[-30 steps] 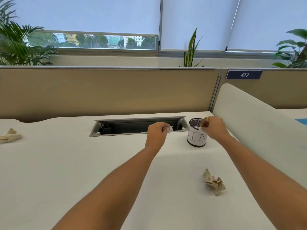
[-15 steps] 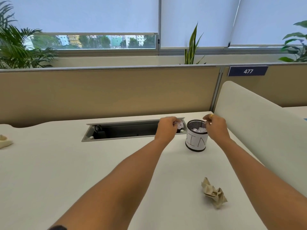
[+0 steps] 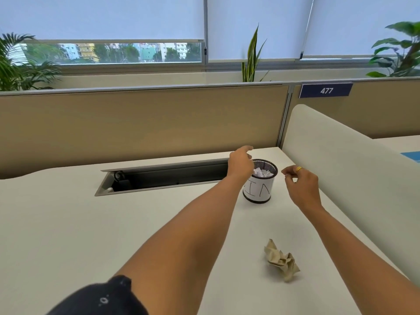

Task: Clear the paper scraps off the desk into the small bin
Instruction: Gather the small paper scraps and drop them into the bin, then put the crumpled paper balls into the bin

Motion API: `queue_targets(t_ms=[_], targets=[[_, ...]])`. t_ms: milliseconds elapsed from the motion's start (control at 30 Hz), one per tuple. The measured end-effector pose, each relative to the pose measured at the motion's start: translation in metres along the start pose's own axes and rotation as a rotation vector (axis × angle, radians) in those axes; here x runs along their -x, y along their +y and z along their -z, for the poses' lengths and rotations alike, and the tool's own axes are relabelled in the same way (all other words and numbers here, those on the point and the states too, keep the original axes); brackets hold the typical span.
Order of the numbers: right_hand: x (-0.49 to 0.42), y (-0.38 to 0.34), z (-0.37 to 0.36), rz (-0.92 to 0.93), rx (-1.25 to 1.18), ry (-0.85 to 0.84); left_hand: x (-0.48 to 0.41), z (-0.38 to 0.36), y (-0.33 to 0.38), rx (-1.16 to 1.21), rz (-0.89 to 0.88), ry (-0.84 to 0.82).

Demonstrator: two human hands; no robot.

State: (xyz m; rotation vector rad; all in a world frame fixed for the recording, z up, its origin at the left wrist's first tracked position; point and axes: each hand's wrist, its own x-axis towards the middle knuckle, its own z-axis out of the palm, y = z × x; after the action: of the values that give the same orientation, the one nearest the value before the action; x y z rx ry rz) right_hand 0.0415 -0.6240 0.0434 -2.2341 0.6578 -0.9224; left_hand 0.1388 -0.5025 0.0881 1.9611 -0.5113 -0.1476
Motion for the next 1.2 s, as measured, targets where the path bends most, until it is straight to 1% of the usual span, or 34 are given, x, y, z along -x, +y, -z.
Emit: queue_targets(t_ms=[133,200,367,500,567,667,767,867,967,1067,1200], targets=[[0.021,0.003,0.000,-0.052,-0.027,-0.018,0.014,0.006,-0.016,0.005,-0.023,0.070],[0.039,0.004,-0.001,-0.070,-0.029,-0.051,0.027,0.009,-0.029,-0.034,-0.020,0.092],[0.084,0.002,0.004,-0.070,-0.101,-0.172,0.066,0.014,-0.071,-0.158,0.026,0.072],[0.117,-0.002,0.014,-0.052,-0.108,-0.310,0.103,0.019,-0.102,-0.221,0.048,0.047],[0.131,-0.002,0.018,-0.044,-0.050,-0.385,0.121,0.022,-0.114,-0.305,0.039,0.063],[0.150,0.000,0.022,0.018,0.067,-0.478,0.144,0.032,-0.127,-0.466,0.013,0.101],[0.164,0.004,0.021,0.105,0.157,-0.553,0.161,0.042,-0.139,-0.681,-0.023,0.065],[0.171,0.007,0.014,0.162,0.194,-0.495,0.173,0.048,-0.146,-0.795,-0.010,0.028],[0.174,0.004,0.008,0.149,0.195,-0.412,0.183,0.051,-0.150,-0.810,0.005,0.011],[0.177,-0.003,0.003,0.126,0.178,-0.371,0.189,0.055,-0.153,-0.786,0.004,0.009],[0.179,-0.020,-0.005,0.041,0.026,-0.313,0.191,0.057,-0.152,-0.740,0.009,0.004]])
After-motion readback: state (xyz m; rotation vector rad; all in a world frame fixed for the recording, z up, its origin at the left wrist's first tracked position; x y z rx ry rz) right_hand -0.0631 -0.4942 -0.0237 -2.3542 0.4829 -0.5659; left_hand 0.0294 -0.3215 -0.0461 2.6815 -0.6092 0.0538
